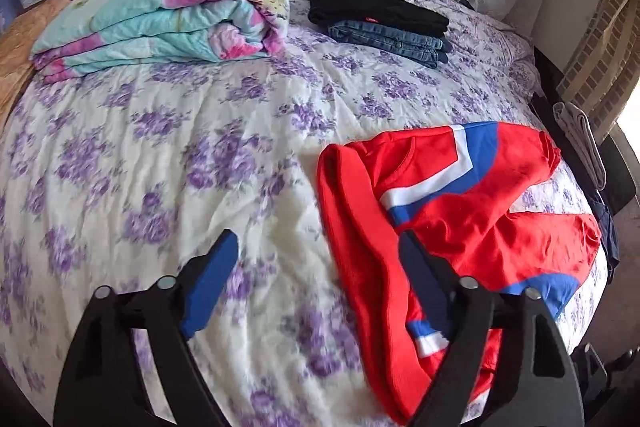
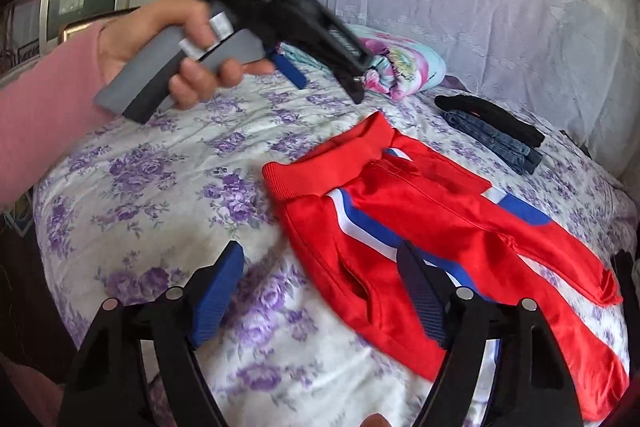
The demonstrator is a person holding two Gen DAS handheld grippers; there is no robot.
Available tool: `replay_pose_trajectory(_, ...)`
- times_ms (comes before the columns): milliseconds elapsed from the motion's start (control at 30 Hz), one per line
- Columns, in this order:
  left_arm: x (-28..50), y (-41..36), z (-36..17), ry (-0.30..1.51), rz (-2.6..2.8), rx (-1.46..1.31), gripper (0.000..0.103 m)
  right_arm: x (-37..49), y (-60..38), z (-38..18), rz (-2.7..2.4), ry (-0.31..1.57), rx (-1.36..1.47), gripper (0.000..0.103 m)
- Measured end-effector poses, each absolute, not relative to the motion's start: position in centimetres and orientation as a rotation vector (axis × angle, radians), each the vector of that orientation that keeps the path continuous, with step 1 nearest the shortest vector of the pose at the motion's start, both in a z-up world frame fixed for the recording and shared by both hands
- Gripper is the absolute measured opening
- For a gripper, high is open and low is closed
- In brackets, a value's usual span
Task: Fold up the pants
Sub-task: 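Grasp the red waistband with the left tool while the right tool grasps it too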
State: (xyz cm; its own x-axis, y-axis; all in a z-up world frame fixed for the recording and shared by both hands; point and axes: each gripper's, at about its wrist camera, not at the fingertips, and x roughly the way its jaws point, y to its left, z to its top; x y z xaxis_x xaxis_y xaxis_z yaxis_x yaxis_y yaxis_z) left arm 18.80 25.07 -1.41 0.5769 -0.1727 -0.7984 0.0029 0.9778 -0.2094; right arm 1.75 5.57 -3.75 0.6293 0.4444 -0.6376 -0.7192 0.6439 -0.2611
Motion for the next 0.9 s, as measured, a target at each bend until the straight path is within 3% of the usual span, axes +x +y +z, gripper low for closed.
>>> replay_pose_trajectory(167, 25.6, 23.3, -3.8, 1.022, -0.161, -0.037, 0.071, 3.2, 8.7, -5.1, 0.686, 0.588, -0.63, 0.077)
replay_pose_trajectory(233, 27.6, 23.1, -5.4, 1.069, -0.187, -0.009, 0.062, 3.1, 9.5, -5.6, 0.651, 0.56, -0.687, 0.077)
replay_pose_trajectory(267, 28.1, 23.0, -5.8, 1.069, -0.203, -0.006, 0.06, 3.0, 9.9, -5.8, 0.629, 0.542, -0.715, 0.069)
replay_pose_trajectory(300, 28.2, 22.9, -5.8, 1.047, -0.215, 0.014, 0.049, 3.0, 10.0, -5.9, 0.617, 0.534, -0.733, 0.042)
replay_pose_trajectory(333, 28.2, 22.5, -5.6, 1.031, -0.245, 0.041, 0.039, 3.3, 10.0, -6.0, 0.624, 0.543, -0.736, 0.03)
replay_pose_trajectory(367, 28.2, 22.4, -5.4, 1.025, -0.28, 0.039, 0.018, 3.3, 10.2, -5.9, 0.637, 0.559, -0.728, 0.015)
replay_pose_trajectory(500, 27.8, 22.7, -4.3, 0.984, -0.303, 0.023, 0.012, 3.1, 11.2, -4.6, 0.637, 0.545, -0.712, 0.011)
replay_pose_trajectory(700, 24.9, 27.9, 0.4, 0.841, -0.258, -0.066, 0.011, 2.3, 14.1, -0.8, 0.756, 0.469, -0.646, 0.011)
replay_pose_trajectory(833, 22.5, 32.2, 0.7, 0.828, -0.158, -0.091, 0.012, 1.7, 17.0, -1.9, 0.884, 0.491, -0.617, 0.011)
replay_pose_trajectory(867, 22.1, 33.3, -0.4, 0.856, -0.121, -0.103, 0.012, 1.8, 17.6, -2.7, 0.915, 0.532, -0.605, 0.015)
replay_pose_trajectory(900, 21.8, 34.2, -1.6, 0.885, -0.091, -0.103, 0.017, 2.0, 18.1, -3.7, 0.941, 0.588, -0.598, 0.026)
